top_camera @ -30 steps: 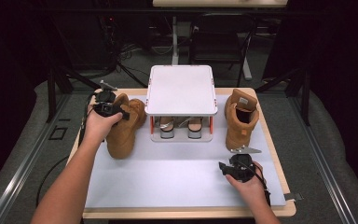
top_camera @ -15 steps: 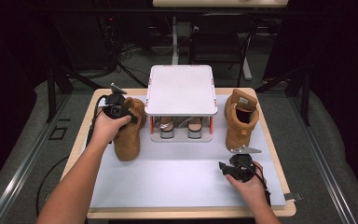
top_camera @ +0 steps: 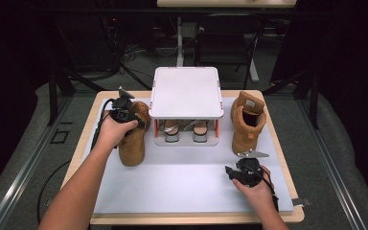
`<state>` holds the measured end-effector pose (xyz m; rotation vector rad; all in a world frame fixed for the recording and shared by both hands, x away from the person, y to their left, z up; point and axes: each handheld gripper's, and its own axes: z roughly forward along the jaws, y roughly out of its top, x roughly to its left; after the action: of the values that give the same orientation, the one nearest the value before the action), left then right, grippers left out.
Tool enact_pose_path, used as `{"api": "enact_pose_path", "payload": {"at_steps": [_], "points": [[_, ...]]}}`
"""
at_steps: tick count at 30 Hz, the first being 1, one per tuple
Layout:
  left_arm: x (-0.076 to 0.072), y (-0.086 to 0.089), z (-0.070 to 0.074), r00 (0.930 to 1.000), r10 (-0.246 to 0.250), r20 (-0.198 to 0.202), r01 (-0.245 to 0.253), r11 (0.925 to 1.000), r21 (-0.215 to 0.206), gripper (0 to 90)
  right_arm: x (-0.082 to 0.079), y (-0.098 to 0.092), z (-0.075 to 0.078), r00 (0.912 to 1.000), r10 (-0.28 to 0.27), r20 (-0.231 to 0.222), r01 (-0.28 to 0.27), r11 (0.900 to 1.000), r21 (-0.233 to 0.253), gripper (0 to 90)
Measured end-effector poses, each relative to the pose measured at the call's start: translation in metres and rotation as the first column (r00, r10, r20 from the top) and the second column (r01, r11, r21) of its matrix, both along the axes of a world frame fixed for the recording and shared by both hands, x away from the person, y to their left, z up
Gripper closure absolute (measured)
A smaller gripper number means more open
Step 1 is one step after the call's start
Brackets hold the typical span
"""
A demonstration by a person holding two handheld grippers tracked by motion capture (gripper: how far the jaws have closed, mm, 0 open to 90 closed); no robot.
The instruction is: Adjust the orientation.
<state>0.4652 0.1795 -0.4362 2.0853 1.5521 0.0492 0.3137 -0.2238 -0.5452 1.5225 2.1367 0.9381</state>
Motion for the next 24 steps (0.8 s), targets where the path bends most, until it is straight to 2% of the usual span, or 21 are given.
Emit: {"api": "enact_pose_path", "payload": {"at_steps": [4, 7, 15, 24], "points": [[-0.001, 0.000, 0.001, 1.0000, 0.000, -0.002, 0.000, 1.0000, 0.006, 67.3, 0.000, 0.000, 0.000, 1.0000, 0.000, -0.001, 0.000, 1.000, 0.000, 51.4], [-0.002, 0.001, 0.005, 1.0000, -0.001, 0.006, 0.001, 0.9999, -0.017, 63.6, 0.000, 0.000, 0.000, 1.0000, 0.000, -0.002, 0.000, 1.000, -0.001, 51.3], [-0.007, 0.004, 0.017, 0.9998, -0.001, 0.022, 0.001, 1.0000, 0.002, 62.6, 0.000, 0.001, 0.000, 1.0000, -0.001, -0.001, 0.001, 1.000, -0.002, 51.3], [-0.016, 0.014, 0.025, 0.9994, -0.003, 0.033, 0.004, 0.9999, -0.016, 59.9, -0.001, 0.001, 0.007, 1.0000, 0.002, 0.005, -0.002, 1.000, -0.003, 51.3]]}}
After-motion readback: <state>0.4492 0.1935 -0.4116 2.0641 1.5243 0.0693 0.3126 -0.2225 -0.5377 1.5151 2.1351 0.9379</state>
